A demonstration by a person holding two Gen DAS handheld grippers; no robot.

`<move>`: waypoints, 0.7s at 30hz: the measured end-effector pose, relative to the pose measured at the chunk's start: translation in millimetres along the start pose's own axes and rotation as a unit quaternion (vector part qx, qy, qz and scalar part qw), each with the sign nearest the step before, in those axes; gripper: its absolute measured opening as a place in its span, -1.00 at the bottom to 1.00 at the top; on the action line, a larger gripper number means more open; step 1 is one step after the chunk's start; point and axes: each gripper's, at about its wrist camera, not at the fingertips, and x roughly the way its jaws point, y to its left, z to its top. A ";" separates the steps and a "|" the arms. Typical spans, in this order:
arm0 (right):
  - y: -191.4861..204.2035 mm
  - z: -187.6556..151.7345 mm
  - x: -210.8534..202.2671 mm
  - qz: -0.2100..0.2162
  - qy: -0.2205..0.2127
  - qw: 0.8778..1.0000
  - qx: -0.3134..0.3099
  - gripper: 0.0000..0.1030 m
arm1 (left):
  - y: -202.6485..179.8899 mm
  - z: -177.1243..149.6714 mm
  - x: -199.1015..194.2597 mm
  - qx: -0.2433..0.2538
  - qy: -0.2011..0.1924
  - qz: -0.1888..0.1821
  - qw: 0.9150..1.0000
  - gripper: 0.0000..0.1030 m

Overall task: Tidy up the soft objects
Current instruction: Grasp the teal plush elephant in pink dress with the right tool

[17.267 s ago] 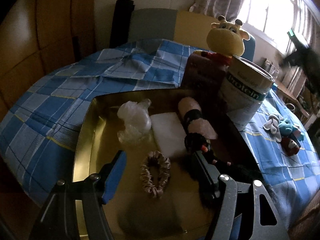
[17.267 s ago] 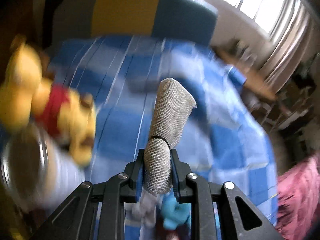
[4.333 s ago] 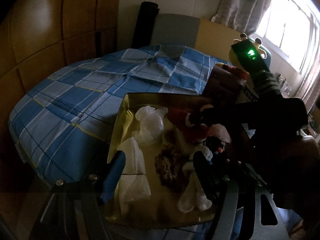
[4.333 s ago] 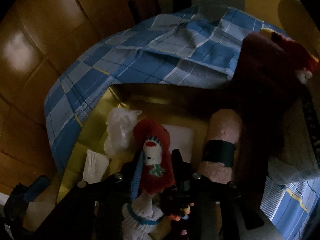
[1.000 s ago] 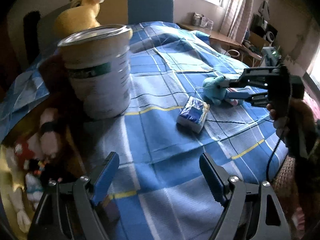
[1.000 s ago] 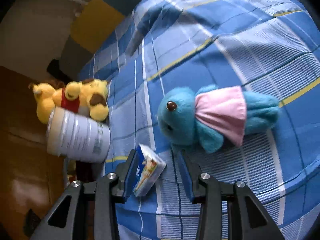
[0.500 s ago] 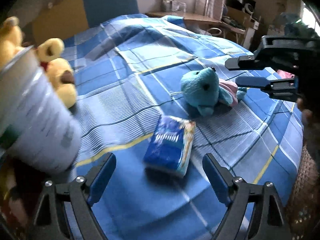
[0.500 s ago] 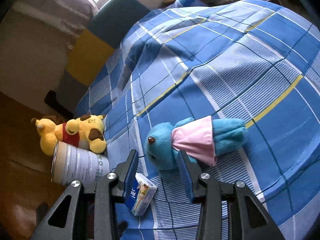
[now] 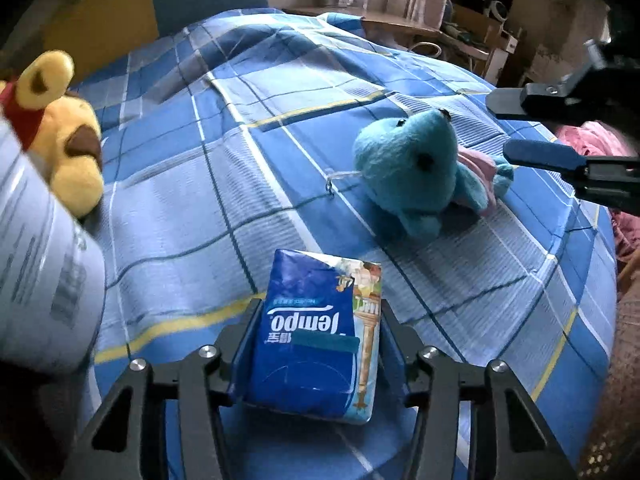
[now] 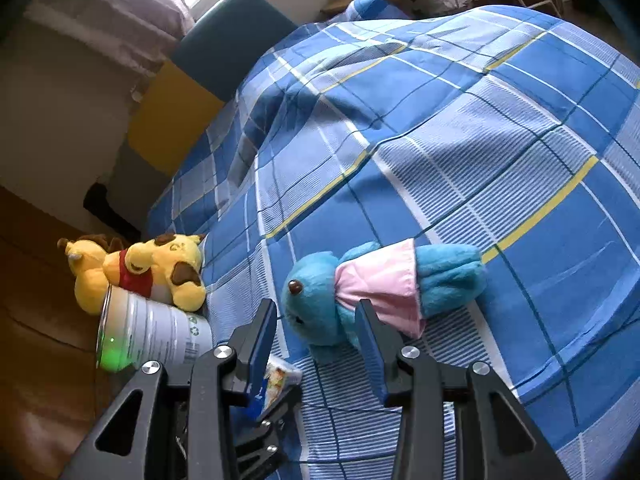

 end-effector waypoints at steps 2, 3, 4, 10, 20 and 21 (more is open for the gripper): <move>-4.6 1.3 -1.7 -0.006 -0.005 1.000 0.009 -0.19 | 2.2 -7.8 -7.5 -0.018 0.002 0.005 1.000 0.05; -7.8 1.8 -2.7 -0.008 -0.007 1.000 0.017 -0.19 | 3.5 -14.1 -12.7 -0.028 0.005 0.004 1.000 0.06; -9.6 1.9 -3.4 -0.011 -0.008 1.000 0.021 -0.19 | 3.9 -18.9 -15.7 -0.033 0.007 0.006 0.999 0.06; -15.7 1.9 -1.3 -0.024 -0.003 0.999 0.036 -0.19 | 4.0 -59.0 -40.2 -0.050 0.008 0.049 0.997 0.06; 3.6 -6.2 11.3 -0.025 0.030 0.999 -0.019 -0.18 | 4.7 -96.2 -53.2 -0.038 -0.048 0.056 0.997 0.04; 6.1 -7.2 12.2 -0.028 0.032 0.999 -0.027 -0.17 | 5.6 -96.7 -53.1 -0.037 -0.051 0.056 0.996 0.04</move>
